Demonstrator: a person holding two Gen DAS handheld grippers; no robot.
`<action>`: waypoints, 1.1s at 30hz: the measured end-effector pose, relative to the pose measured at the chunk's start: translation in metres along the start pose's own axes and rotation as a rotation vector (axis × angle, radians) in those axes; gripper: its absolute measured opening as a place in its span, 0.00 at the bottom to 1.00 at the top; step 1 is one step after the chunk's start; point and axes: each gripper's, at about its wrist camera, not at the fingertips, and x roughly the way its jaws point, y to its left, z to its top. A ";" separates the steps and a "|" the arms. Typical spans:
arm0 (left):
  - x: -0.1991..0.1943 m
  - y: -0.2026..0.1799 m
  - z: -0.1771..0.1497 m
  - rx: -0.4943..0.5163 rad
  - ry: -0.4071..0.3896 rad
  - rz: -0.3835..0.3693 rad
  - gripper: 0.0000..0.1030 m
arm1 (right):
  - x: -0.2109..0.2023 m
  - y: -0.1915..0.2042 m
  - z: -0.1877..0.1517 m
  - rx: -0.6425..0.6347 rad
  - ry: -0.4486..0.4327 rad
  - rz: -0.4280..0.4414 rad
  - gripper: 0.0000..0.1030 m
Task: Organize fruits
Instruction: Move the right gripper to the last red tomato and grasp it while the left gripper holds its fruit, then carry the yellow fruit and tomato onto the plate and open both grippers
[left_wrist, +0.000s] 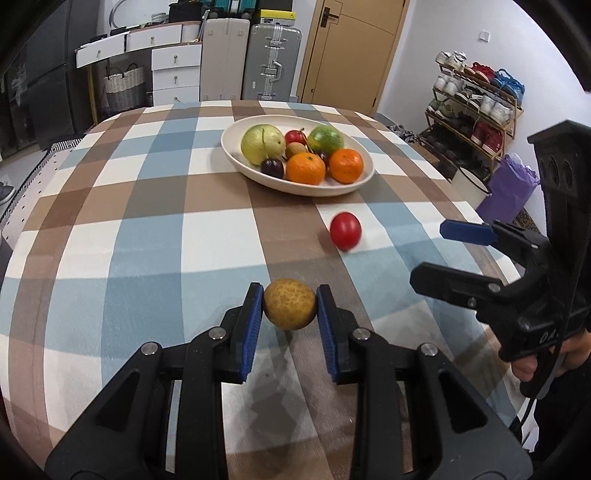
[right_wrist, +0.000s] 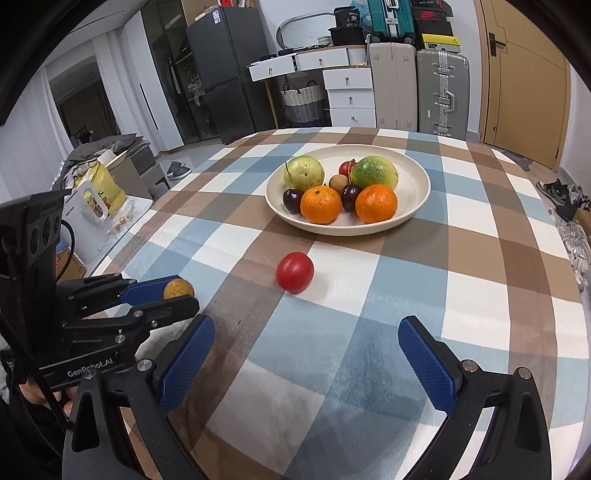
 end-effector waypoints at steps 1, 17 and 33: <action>0.002 0.002 0.002 -0.003 -0.001 0.004 0.26 | 0.002 0.000 0.002 0.002 0.001 0.002 0.99; 0.033 0.020 0.026 -0.007 0.001 0.048 0.26 | 0.062 -0.003 0.025 0.003 0.073 0.032 0.66; 0.040 0.015 0.033 0.011 0.004 0.051 0.26 | 0.071 0.005 0.032 -0.045 0.066 0.019 0.30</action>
